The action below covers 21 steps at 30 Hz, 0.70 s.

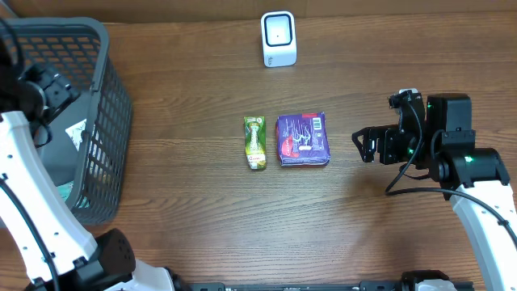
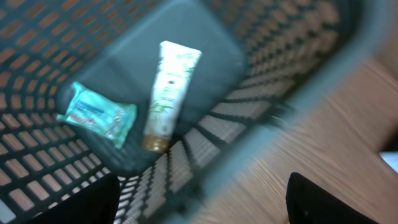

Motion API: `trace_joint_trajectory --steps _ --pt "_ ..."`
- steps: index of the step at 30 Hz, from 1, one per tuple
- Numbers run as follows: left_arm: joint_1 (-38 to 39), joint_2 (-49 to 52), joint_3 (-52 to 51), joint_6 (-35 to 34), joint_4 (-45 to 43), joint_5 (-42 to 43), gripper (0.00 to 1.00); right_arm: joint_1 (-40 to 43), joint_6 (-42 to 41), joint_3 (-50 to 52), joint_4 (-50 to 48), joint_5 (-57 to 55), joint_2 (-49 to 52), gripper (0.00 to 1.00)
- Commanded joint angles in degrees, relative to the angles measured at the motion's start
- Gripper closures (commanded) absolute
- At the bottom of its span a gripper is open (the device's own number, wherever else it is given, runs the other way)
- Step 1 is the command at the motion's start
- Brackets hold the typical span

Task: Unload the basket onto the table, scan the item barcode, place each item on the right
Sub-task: 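Move the left gripper back into the basket over the white Pantene tube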

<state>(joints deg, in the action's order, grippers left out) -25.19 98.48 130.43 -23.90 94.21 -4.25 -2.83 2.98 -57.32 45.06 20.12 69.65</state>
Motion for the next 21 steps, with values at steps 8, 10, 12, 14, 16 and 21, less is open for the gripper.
trace_joint_trajectory --steps 8,10,12,14,16,21 --pt "-7.91 0.11 -15.41 -1.86 -11.08 7.02 0.21 -0.07 0.02 -1.25 -0.15 -0.13 -0.17 0.00" --pt "-8.02 0.20 -18.47 -2.10 -12.44 6.84 0.22 -0.07 0.02 -1.25 -0.17 -0.11 -0.17 0.00" --pt "-8.02 0.26 -21.84 -2.10 -14.43 6.82 0.22 -0.07 0.02 -1.25 -0.17 -0.11 -0.17 0.00" --pt "-8.15 0.31 -24.94 -2.10 -16.63 6.80 0.23 -0.04 0.04 -1.25 -0.15 -0.13 -0.17 0.00" --pt "-8.35 0.42 -27.96 -2.14 -18.99 6.58 0.23 -0.04 0.02 -1.25 -0.15 -0.13 -0.17 0.00" --pt "-8.83 0.52 -34.42 -2.03 -25.83 5.03 0.22 -0.04 0.04 -1.25 -0.15 -0.11 -0.17 0.00"
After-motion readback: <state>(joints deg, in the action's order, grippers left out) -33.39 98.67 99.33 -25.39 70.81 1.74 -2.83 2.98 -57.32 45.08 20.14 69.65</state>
